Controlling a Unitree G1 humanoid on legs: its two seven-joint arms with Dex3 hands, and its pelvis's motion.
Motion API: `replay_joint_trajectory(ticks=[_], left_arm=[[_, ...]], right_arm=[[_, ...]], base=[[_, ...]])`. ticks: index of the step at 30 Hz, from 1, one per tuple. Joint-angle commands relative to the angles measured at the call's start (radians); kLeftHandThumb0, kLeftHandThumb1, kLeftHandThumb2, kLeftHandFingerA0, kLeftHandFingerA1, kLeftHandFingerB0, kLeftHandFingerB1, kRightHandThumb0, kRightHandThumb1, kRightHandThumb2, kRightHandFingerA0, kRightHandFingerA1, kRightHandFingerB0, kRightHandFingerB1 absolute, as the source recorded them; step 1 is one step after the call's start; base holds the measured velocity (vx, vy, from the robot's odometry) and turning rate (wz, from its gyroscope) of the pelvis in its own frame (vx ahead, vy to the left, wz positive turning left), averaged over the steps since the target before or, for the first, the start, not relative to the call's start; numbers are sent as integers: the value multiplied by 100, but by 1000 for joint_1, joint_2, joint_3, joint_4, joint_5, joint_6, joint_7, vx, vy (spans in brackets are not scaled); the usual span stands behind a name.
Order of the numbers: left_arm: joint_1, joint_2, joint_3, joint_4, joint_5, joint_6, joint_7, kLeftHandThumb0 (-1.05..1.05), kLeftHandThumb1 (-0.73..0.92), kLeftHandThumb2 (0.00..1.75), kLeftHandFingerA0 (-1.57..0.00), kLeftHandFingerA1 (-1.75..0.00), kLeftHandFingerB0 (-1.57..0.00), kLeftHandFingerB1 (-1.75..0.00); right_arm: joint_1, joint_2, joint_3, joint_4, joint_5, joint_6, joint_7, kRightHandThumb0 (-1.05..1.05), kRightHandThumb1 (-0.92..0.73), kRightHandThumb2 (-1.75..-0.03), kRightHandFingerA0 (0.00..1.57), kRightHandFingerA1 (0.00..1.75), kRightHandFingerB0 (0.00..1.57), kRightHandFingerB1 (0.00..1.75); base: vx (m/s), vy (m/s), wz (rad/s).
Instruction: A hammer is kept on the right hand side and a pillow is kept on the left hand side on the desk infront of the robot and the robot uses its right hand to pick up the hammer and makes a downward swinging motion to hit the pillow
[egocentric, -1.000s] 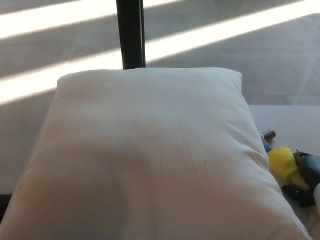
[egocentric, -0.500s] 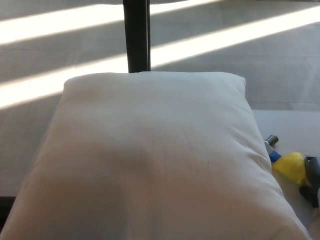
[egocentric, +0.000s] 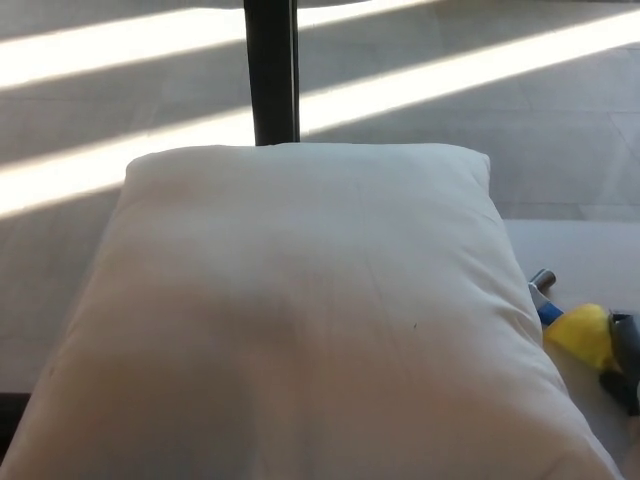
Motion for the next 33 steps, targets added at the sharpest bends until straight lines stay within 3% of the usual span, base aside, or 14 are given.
replay_joint_trajectory(ticks=[1,4,5,7,12,13,14,16,18,19,24,29,32,33], left_arm=[[12,22,-4,-3,3,-24,-4,-64,75,62,-61,-55,-49,-46],[12,23,-8,-2,6,-23,-5,-63,75,62,-60,-54,-47,-45],[11,23,-4,0,1,-22,-8,-62,75,62,-61,-55,-48,-46],[15,24,-3,8,2,-23,-4,-61,75,63,-60,-53,-47,-45],[15,23,1,8,-2,-24,-5,-63,74,62,-61,-55,-48,-45],[21,22,-2,5,1,-30,-3,-63,75,62,-63,-54,-48,-45],[24,22,-2,5,2,-33,-3,-63,74,62,-62,-54,-48,-45],[27,24,1,10,0,-34,-5,-64,74,62,-62,-54,-49,-45],[33,26,-4,7,5,-35,-3,-64,75,63,-63,-55,-48,-45],[37,24,-4,3,5,-42,-5,-64,75,62,-62,-54,-51,-47],[39,25,-2,8,3,-33,7,-63,74,62,-63,-54,-51,-46],[50,21,-5,8,6,-44,-6,-64,74,62,-63,-54,-51,-46],[61,21,-17,7,18,-59,-9,-65,75,62,-64,-54,-52,-47],[62,23,-23,6,23,-60,-6,-66,75,62,-64,-54,-51,-47]], right_arm=[[153,-22,-34,15,65,-186,26,-32,-87,-76,77,149,71,121],[150,-41,-85,-10,105,-213,66,-32,-88,-73,80,146,69,110],[146,-49,-106,-19,119,-224,80,-31,-87,-73,82,138,70,76],[146,-52,-120,-19,117,-241,70,-30,-85,-76,83,145,72,84],[156,-60,-247,-35,194,-328,20,-31,-77,-66,85,107,68,59],[150,-59,-266,-39,198,-312,37,-32,-77,-70,79,153,69,85],[150,-60,-280,-39,201,-323,37,-28,-77,-65,81,173,61,142],[148,-51,-329,-47,235,-315,61,-31,-76,-69,77,161,54,112],[146,-57,-352,-52,240,-323,65,-24,-68,-79,88,175,65,165],[137,-70,-363,-60,242,-311,82,-24,-68,-81,88,165,73,96],[115,-98,-405,-79,257,-300,120,-29,-67,-84,90,175,62,172],[105,-116,-472,-115,292,-293,101,-24,-61,-98,93,170,77,127],[106,-131,-511,-151,310,-299,93,-22,-60,-101,92,175,80,148],[110,-139,-516,-161,306,-310,91,-27,-54,-111,119,135,94,116]], base=[[0,0,0],[0,0,0],[0,0,0],[0,0,0],[0,0,0],[0,0,0],[0,0,0],[0,0,0],[0,0,0],[0,0,0],[0,0,0],[0,0,0],[0,0,0],[0,0,0]])
